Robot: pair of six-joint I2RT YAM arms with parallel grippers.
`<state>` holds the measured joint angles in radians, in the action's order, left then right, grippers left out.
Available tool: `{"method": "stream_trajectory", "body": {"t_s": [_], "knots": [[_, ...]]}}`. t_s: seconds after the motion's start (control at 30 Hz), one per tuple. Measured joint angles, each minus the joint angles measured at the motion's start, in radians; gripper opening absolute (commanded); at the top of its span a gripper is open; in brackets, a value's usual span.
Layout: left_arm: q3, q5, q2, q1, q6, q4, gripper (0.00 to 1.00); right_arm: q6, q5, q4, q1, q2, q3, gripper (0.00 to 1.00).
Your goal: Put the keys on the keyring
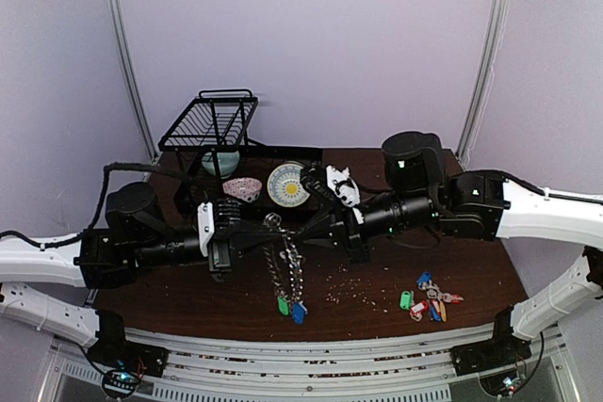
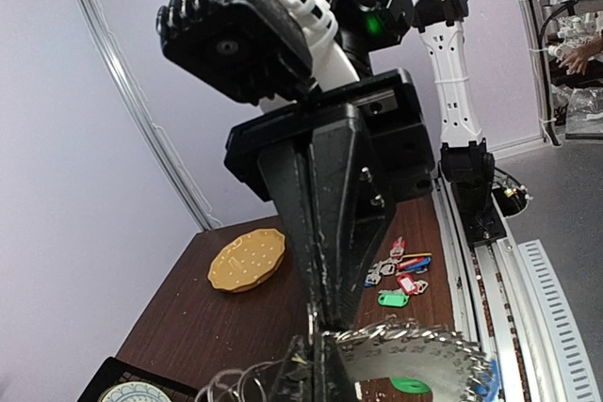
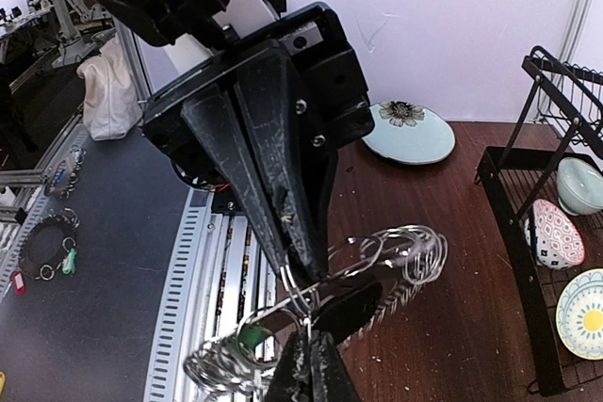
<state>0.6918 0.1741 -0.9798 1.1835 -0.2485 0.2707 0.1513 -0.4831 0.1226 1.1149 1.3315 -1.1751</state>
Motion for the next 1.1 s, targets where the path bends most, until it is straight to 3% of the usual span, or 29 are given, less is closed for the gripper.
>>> {"method": "stream_trajectory", "body": {"t_s": [0.43,0.63,0.83,1.0,1.1], "knots": [[-0.106,0.048,0.076,-0.009,0.057,0.155,0.0,0.011,-0.11,-0.002,0.004,0.112,-0.1,0.0],[-0.111,0.058,0.082,-0.009,0.061,0.177,0.0,0.03,-0.101,0.017,0.011,0.121,-0.117,0.29],[-0.111,0.066,0.083,-0.008,0.061,0.207,0.0,0.026,-0.039,0.019,0.009,0.035,-0.04,0.38],[-0.111,0.068,0.082,-0.008,0.061,0.207,0.0,0.021,-0.018,-0.035,0.006,-0.071,-0.034,0.38],[-0.111,0.065,0.082,-0.008,0.06,0.207,0.0,0.011,-0.017,-0.103,0.011,-0.082,-0.034,0.25]]}}
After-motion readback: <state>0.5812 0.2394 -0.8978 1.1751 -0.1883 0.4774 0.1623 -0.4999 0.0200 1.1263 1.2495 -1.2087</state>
